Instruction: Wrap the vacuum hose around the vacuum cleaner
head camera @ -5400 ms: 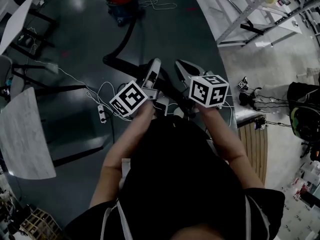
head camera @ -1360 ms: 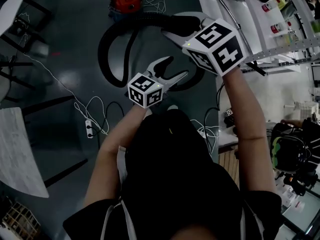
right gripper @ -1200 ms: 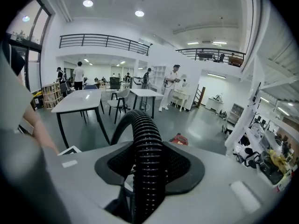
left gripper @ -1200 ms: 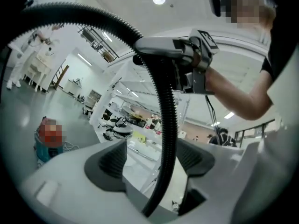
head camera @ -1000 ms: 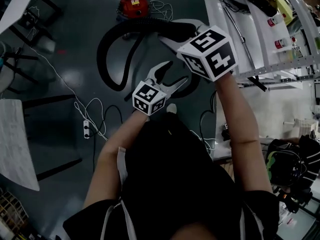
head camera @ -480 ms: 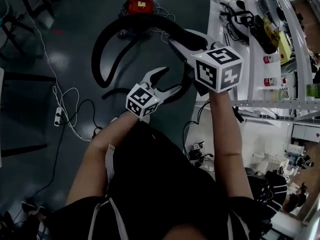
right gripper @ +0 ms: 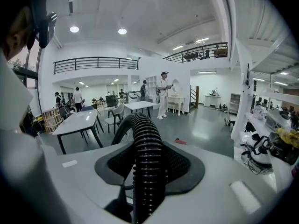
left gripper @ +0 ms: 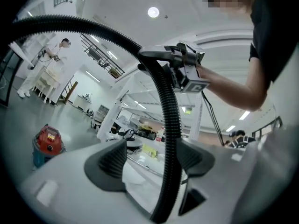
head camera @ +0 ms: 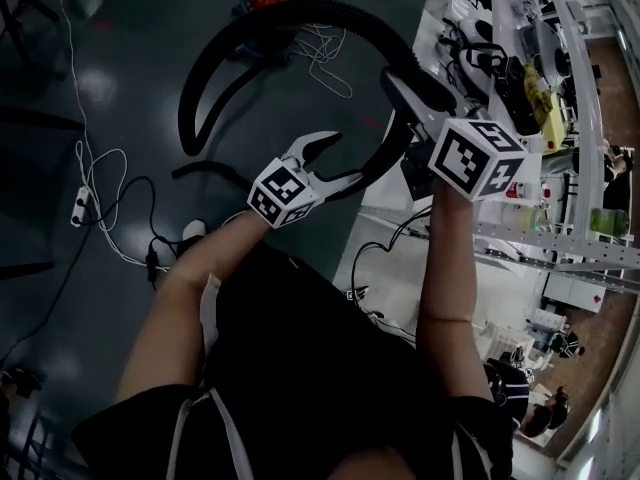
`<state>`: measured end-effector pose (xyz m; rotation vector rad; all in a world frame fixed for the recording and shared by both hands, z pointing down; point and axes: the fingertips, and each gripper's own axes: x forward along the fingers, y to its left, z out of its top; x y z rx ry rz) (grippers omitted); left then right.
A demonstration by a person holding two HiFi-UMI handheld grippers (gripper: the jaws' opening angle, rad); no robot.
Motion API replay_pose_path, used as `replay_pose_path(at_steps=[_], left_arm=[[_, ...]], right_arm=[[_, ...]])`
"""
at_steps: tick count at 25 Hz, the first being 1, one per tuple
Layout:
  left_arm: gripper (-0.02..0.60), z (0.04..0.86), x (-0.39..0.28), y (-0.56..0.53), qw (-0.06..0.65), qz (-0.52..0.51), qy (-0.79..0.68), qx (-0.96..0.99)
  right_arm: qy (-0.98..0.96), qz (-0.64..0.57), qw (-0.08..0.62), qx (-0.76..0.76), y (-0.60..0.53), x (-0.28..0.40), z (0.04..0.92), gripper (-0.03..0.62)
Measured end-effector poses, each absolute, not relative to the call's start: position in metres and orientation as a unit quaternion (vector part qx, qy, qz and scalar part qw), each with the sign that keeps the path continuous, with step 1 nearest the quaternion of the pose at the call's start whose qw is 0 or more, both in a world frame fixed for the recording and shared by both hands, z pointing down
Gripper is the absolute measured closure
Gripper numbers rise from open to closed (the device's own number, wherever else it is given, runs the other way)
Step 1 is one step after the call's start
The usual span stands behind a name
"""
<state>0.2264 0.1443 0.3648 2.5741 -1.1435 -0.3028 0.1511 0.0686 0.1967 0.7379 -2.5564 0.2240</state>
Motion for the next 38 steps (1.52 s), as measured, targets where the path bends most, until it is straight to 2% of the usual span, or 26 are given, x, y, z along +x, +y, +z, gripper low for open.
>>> replay_pose_path(at_steps=[5, 11, 16, 22, 38], left_arm=[[0.255, 0.369, 0.253, 0.154, 0.143, -0.094, -0.365, 0.915], [0.241, 0.406, 0.283, 0.162, 0.134, -0.032, -0.321, 0.937], [0.273, 0.427, 0.304, 0.16, 0.145, 0.015, -0.31, 0.939], [0.407, 0.437, 0.309, 0.152, 0.136, 0.04, -0.324, 0.935], [0.426, 0.464, 0.261, 0.221, 0.121, 0.226, -0.346, 0.902]], right_arm=[[-0.931, 0.085, 0.22, 0.278, 0.06, 0.157, 0.18, 0.411], [-0.932, 0.083, 0.212, 0.281, 0.058, 0.158, 0.172, 0.411], [-0.933, 0.094, 0.2, 0.283, 0.058, 0.164, 0.167, 0.411], [-0.936, 0.106, 0.191, 0.277, 0.061, 0.171, 0.167, 0.41], [-0.942, 0.108, 0.196, 0.249, 0.058, 0.203, 0.215, 0.414]])
